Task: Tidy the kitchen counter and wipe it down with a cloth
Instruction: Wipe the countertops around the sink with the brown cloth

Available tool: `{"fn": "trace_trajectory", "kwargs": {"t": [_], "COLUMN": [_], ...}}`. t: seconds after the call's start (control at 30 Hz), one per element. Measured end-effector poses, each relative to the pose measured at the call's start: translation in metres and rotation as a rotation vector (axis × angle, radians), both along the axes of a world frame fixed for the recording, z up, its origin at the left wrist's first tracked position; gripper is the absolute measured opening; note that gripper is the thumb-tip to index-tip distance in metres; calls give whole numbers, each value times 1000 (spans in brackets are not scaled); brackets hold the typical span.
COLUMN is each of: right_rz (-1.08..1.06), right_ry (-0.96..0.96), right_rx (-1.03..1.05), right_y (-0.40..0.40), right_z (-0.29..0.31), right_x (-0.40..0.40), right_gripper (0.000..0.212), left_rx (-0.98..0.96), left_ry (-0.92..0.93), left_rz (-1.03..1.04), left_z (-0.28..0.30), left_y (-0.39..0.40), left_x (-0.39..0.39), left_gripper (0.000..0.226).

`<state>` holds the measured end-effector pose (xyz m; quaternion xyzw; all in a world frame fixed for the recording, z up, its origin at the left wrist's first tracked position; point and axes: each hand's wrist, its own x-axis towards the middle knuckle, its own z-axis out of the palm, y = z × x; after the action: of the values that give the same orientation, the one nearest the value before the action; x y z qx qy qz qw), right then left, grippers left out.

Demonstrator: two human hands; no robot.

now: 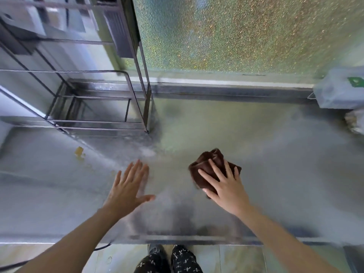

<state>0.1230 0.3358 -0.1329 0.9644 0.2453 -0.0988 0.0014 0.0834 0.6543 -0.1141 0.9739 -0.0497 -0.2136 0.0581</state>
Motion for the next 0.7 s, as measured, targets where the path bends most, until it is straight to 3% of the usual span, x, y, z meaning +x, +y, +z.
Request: {"fn": "trace_trajectory", "kwargs": {"t": [0.13,0.23,0.3,0.47,0.53,0.6,0.7], "right_rz": [-413,-594,-435,212,294,137,-347], "right_ry": [-19,31,-23,-47,-118,-123,-88], "right_rx": [102,178,183,109,75,34,79], "right_y": [44,96,128,151,132,121,148], "right_z": [3,2,3,2,-1,-2,0], "right_x": [26,18,-5,-61,-46,-28,-15], "right_gripper": [51,51,48,54,54,54,53], "left_rx": [31,97,117,92,61,45,-13], "left_ry": [142,225,220,166,121,85,8], "left_rz": [220,207,198,166,161,149,135], "left_z": [11,13,11,1,-3,-8,-12], "left_y": [38,45,46,51,54,57,63], "left_x": [-16,-22,-21,-26,-28,-31,-33], "left_gripper": [150,149,142,139,139,136,130]}}
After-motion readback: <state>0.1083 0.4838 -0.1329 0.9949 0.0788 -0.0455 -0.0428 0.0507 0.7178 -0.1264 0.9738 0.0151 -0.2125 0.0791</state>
